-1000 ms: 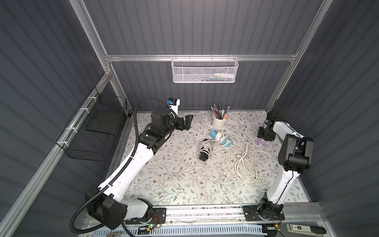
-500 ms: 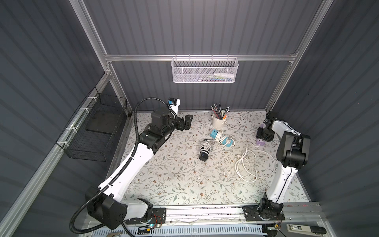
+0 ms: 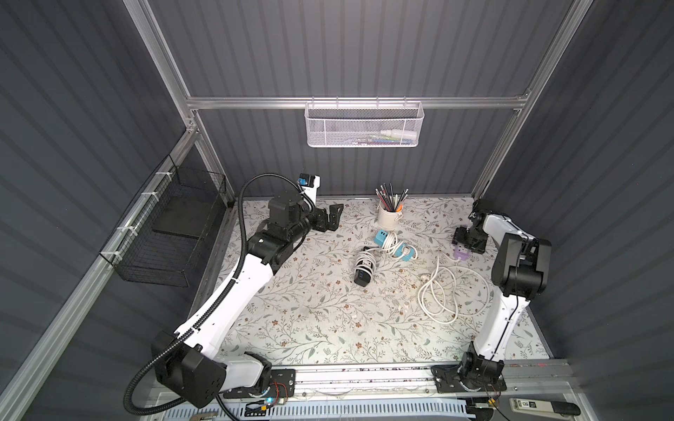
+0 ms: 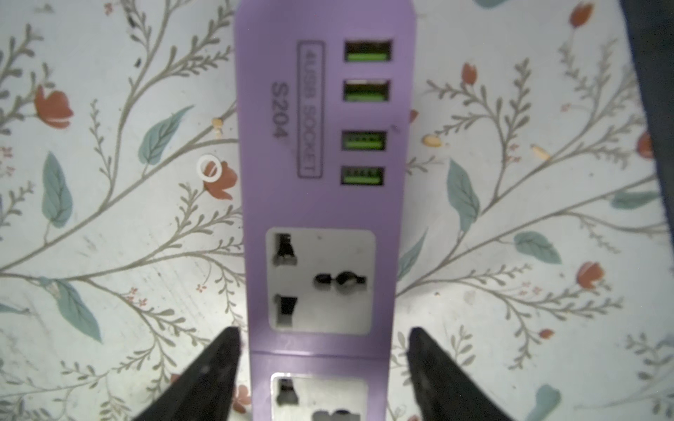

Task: Unwrap the cord wrapped around the power strip
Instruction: Place the power strip at the center of the board, then pick up the power strip from the center of the board.

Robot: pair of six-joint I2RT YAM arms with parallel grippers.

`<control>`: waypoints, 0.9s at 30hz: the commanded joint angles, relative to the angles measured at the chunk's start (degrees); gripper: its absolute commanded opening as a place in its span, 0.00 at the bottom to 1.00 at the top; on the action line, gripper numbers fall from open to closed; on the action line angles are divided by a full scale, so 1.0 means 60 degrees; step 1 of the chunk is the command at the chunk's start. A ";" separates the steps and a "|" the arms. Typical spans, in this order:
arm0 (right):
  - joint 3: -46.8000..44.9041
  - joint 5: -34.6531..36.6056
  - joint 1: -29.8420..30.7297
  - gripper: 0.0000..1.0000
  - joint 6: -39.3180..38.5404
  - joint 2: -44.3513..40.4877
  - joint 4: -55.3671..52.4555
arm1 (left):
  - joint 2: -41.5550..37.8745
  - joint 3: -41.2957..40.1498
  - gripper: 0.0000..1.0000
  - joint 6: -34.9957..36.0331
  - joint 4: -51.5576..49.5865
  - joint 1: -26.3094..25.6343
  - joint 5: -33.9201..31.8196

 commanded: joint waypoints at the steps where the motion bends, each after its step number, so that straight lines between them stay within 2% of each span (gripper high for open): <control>1: -0.0017 -0.0015 -0.0029 0.90 0.0029 -0.0209 -0.0075 | -0.0057 -0.0048 1.00 0.0056 0.0058 0.0039 0.0128; 3: -0.0124 -0.0011 -0.0029 0.98 0.0062 -0.0382 0.0011 | -0.0056 -0.0048 1.00 0.0053 0.0045 0.0048 0.0129; 10: -0.0431 -0.0289 0.0135 0.99 0.0047 -0.1570 0.0201 | 0.0160 0.0010 1.00 -0.0270 -0.0054 0.0039 0.0075; 17: -0.1066 -0.0361 0.1584 0.99 -0.0143 -0.3300 0.0672 | 0.0559 -0.0146 1.00 -0.1338 -0.0489 0.0039 -0.0238; 23: -0.1776 -0.0690 0.2781 0.99 -0.0019 -0.4453 0.1082 | -0.0070 -0.2047 1.00 -0.2806 -0.0213 0.0039 0.0605; 27: -0.2112 -0.0897 0.3194 0.99 0.0078 -0.4945 0.1191 | -0.0361 -0.3810 1.00 -0.4387 0.0793 0.0003 0.1958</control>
